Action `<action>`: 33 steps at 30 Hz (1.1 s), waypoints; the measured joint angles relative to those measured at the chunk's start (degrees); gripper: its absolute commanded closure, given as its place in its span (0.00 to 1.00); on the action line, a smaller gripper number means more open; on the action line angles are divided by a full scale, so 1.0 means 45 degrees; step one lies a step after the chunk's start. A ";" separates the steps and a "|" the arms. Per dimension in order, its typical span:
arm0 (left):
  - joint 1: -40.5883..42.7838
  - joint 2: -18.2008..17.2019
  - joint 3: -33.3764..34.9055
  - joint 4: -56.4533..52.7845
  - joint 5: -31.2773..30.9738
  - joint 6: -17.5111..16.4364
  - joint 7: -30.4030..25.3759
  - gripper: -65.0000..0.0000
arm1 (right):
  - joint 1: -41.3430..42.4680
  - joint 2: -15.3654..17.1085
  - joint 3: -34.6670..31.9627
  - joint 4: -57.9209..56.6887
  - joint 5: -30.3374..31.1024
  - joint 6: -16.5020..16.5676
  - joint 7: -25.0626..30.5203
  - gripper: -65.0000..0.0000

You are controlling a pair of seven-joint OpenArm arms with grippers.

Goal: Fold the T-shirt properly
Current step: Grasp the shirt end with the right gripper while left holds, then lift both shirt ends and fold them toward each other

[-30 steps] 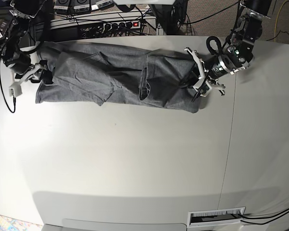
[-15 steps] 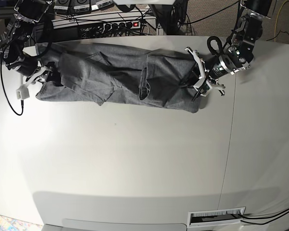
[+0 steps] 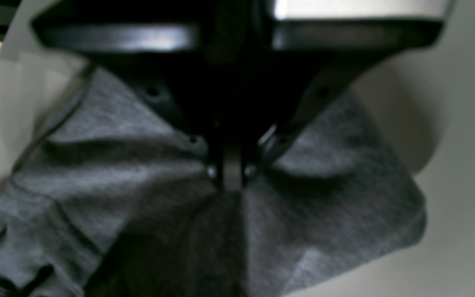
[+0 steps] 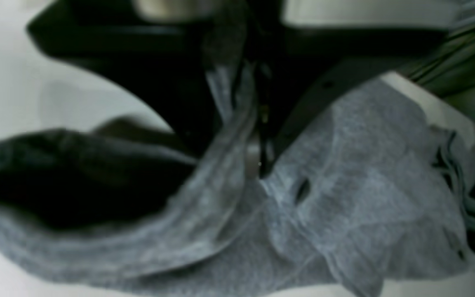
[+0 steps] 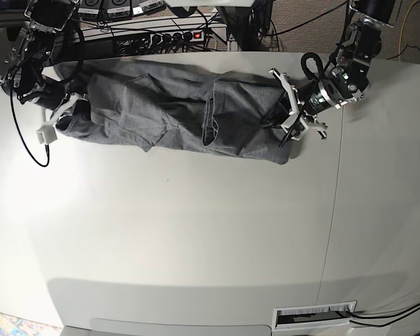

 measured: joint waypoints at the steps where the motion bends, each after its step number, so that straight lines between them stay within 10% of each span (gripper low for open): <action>1: 0.0015 0.0000 0.0000 -0.0015 -0.0175 0.0005 0.0053 1.00 | -0.0063 -0.0039 0.0126 0.0316 0.0010 -0.0029 -0.0199 1.00; 10: 0.0058 0.0267 -0.0015 -0.0126 -0.1146 -0.0971 0.0461 1.00 | -0.0063 -0.0029 0.1195 0.3619 0.0272 0.0291 -0.0359 1.00; 20: 0.0126 0.2239 0.0005 -0.0223 -0.0486 -0.1627 0.1030 1.00 | 0.0554 -0.0175 0.1229 0.3823 0.0563 0.0291 -0.0432 1.00; 33: 0.0087 0.3075 0.0967 -0.0219 0.0801 -0.1530 0.0889 1.00 | 0.0942 -0.2676 0.1112 0.3823 0.2545 0.0398 -0.0403 1.00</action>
